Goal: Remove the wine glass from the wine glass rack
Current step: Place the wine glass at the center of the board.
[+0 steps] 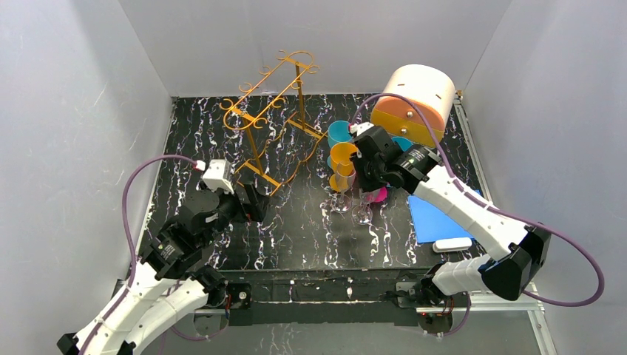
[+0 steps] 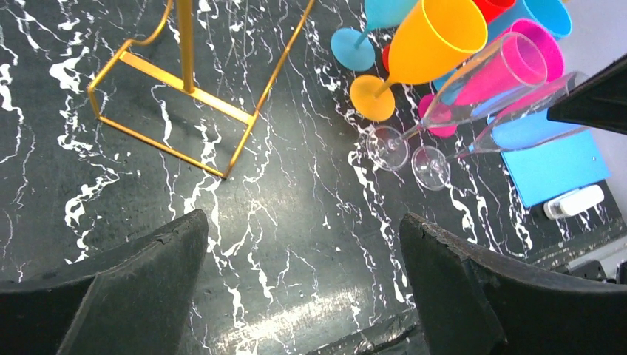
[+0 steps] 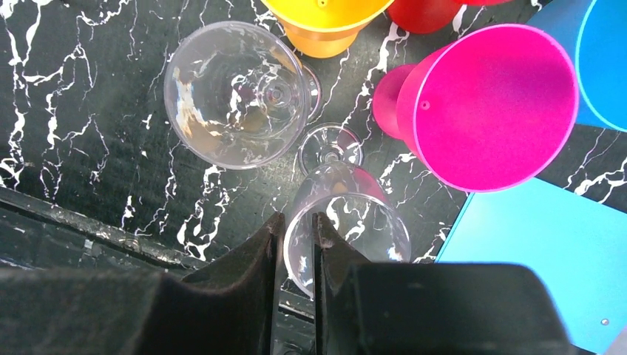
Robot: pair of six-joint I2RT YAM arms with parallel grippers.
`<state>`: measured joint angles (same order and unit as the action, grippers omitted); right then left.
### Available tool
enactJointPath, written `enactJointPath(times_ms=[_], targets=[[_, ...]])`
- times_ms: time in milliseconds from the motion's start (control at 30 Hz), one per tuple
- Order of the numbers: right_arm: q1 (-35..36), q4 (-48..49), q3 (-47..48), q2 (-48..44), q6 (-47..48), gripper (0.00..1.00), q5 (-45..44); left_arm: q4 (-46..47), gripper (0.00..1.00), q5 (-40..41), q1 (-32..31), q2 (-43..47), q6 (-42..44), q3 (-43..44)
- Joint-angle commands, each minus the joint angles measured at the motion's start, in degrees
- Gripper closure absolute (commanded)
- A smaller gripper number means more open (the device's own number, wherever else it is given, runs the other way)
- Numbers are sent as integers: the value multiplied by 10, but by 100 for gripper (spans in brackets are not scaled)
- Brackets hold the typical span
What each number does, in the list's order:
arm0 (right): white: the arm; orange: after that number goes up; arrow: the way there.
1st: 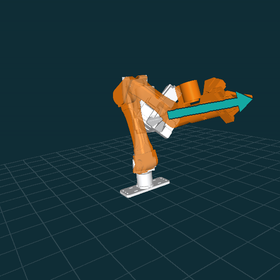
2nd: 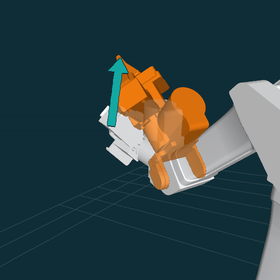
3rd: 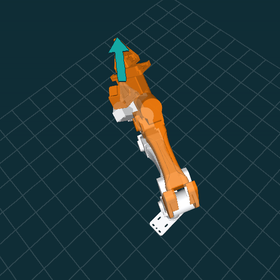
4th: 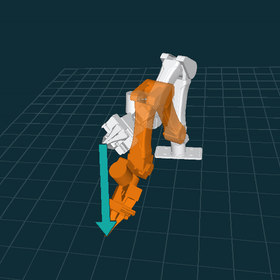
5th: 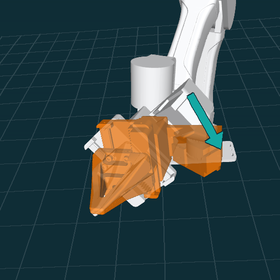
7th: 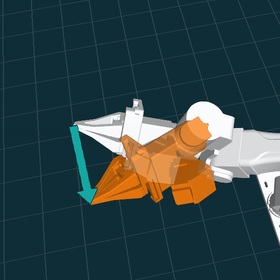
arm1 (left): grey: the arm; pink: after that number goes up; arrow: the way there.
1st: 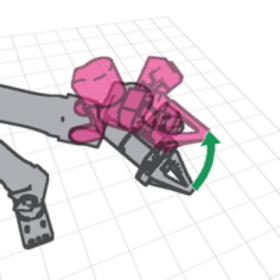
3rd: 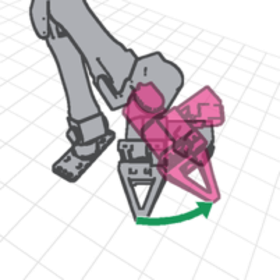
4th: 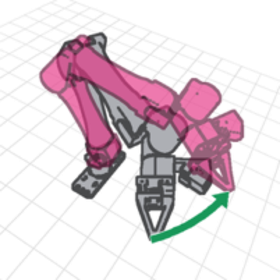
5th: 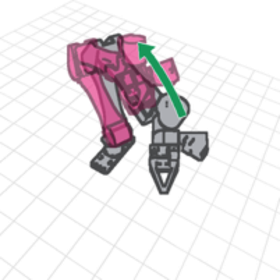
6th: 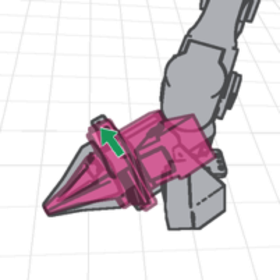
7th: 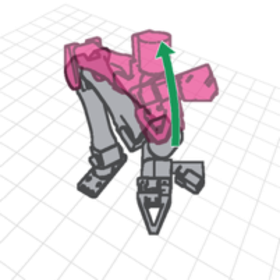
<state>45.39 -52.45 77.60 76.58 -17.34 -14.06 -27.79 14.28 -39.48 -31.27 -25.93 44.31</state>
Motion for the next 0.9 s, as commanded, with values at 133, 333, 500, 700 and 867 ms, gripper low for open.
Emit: enactJointPath(times_ms=[133,333,500,700,867], targets=[[-2,41,40,-49,21,59,-17,-18,2,128,2,55,-72,-9],[-2,155,-25,-149,-1,41,-37,-19,2,152,1,65,-72,-18],[-2,260,-103,-233,-16,34,-71,-116,2,248,1,7,-41,26],[-9,290,-139,-240,-21,31,-240,-112,2,268,1,-36,-8,31],[-94,310,-122,-209,-41,27,-190,-50,2,227,1,-69,20,31]])
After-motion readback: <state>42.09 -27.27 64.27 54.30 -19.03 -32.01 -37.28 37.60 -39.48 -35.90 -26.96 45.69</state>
